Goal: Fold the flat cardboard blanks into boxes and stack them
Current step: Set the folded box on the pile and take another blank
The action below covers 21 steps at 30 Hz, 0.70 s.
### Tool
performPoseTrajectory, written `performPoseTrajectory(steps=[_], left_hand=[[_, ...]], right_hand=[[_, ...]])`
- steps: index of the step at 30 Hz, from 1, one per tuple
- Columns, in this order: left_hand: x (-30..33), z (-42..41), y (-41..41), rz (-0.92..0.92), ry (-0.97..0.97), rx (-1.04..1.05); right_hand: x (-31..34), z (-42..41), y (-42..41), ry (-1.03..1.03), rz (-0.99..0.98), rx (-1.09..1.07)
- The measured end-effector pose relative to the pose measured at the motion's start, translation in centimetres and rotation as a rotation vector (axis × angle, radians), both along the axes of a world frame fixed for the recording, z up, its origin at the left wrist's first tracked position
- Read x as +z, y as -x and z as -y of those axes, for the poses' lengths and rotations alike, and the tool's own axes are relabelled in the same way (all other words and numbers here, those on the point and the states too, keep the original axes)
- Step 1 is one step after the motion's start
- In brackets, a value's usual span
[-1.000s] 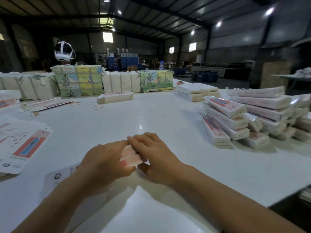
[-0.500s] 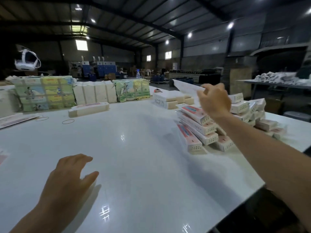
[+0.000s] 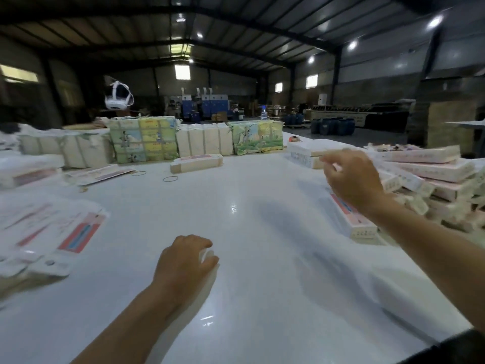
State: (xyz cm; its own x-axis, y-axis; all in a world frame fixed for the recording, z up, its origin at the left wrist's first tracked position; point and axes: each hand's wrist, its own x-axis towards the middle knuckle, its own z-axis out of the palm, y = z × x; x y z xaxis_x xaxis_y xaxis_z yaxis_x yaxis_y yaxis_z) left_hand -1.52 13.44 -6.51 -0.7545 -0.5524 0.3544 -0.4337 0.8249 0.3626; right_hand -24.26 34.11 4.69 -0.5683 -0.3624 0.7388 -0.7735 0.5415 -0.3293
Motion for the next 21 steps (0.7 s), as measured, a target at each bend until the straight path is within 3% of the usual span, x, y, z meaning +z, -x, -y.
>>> performPoseTrajectory(steps=[3,7,14,17,21], left_hand=[[0.1,0.0,-0.1,0.004,-0.053,0.024],[1.3,3.6,-1.9,-0.098,-0.26,0.187],[4.5,16.2,-9.2,0.295,-0.088,0.889],[4.3,18.9,-10.9,0.446,-0.051,0.958],[5.2,20.1,-10.2,0.448,-0.125,0.936]], right_hand=[[-3.9,4.6,-5.4,-0.211,0.057,0.251],[-8.7,8.3,-9.3,-0.389,0.149,0.36],[-10.3,7.7,-8.8,-0.418,0.168,0.338],[-10.3,7.6,-8.6,-0.375,0.204,0.364],[-10.1,7.7,-9.1,-0.425,0.242,0.369]])
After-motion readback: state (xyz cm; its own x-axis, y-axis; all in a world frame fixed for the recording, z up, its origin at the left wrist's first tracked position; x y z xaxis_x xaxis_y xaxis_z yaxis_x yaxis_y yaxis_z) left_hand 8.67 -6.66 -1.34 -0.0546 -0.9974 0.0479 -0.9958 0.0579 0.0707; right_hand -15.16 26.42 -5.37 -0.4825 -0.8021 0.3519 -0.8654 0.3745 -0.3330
